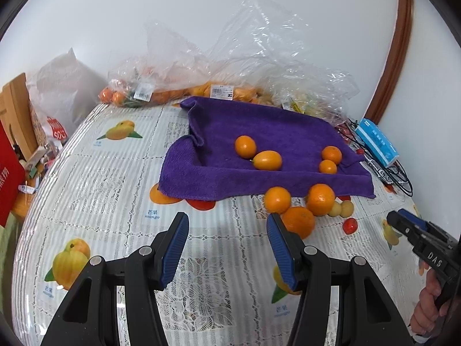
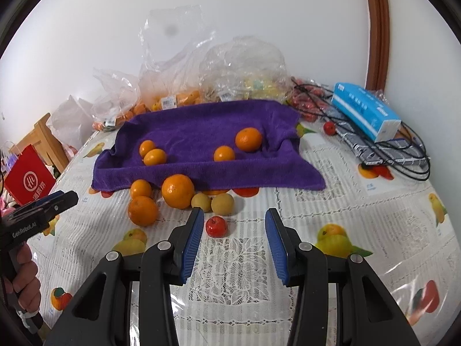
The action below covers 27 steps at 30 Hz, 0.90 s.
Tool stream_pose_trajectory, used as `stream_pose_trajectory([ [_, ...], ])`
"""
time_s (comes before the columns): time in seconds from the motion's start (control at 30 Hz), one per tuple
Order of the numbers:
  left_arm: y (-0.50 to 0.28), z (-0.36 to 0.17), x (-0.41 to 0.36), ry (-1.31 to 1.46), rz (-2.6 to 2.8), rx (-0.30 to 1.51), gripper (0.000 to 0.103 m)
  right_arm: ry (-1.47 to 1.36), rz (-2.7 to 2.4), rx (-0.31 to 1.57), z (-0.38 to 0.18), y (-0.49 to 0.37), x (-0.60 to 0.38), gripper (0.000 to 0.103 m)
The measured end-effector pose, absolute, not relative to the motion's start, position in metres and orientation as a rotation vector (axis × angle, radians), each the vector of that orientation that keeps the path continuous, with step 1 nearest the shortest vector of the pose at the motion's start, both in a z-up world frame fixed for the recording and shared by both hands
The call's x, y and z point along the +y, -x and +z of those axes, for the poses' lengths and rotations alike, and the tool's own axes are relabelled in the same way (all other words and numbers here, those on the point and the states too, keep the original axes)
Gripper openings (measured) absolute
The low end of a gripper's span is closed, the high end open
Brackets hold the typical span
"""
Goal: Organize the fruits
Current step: 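Withdraw both tools back from the towel toward the loose fruit, then grasp the red apple with the right gripper while the left gripper grasps an orange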
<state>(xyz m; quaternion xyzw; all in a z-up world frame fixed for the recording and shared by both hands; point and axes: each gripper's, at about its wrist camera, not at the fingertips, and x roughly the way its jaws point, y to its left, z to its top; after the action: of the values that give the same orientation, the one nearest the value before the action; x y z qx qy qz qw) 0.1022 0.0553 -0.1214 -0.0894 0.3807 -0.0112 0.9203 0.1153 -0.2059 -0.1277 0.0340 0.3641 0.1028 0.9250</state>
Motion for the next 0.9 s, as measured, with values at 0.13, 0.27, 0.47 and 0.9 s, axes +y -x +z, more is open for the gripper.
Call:
stream_pose_trajectory([
  [0.13,-0.109,-0.127,0.059,0.190,-0.020,0.802,0.054,-0.076,0.226,0.776,-0.141,-0.124,-0.199,0.042],
  [0.27,-0.115,-0.134,0.062,0.189,-0.018,0.813,0.054,-0.075,0.250,0.810,-0.156,-0.132,-0.191,0.041],
  [0.47,-0.123,-0.145,0.064,0.187,-0.025,0.847,0.054,-0.063,0.266,0.857,-0.178,-0.143,-0.179,0.037],
  [0.9,-0.127,-0.151,0.050,0.186,-0.097,0.864,0.054,-0.020,0.235,0.855,-0.187,-0.155,-0.171,0.025],
])
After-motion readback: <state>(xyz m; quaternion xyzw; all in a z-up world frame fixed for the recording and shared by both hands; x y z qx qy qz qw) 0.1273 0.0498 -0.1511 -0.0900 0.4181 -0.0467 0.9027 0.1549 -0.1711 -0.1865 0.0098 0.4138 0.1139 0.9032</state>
